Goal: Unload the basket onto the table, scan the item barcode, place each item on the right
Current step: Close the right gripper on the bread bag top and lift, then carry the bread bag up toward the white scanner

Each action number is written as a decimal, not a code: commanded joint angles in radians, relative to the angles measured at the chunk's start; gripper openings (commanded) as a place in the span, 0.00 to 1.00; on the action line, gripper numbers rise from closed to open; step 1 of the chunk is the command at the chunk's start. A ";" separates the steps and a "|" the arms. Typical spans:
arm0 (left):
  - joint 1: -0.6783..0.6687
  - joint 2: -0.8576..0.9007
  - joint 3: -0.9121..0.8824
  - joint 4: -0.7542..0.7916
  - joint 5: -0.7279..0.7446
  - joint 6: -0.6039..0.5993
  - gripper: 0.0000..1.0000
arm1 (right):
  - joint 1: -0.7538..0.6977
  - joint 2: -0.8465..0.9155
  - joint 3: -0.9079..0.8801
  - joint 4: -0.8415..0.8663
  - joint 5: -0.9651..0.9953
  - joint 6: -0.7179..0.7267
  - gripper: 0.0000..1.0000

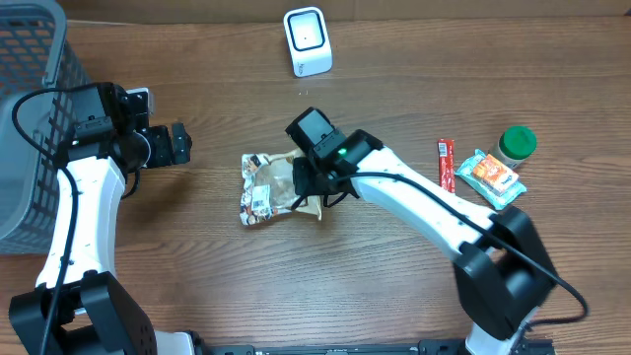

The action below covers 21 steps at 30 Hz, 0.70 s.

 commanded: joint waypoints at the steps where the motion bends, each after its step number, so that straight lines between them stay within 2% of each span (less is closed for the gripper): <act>1: -0.002 0.005 0.014 0.003 0.008 0.012 0.99 | 0.002 -0.106 0.021 0.007 -0.003 -0.013 0.04; 9: -0.002 0.005 0.014 0.003 0.008 0.012 1.00 | 0.002 -0.216 0.021 0.018 -0.032 -0.012 0.04; 21: -0.002 0.005 0.014 0.004 0.008 0.012 1.00 | 0.002 -0.223 0.021 0.033 -0.032 -0.012 0.04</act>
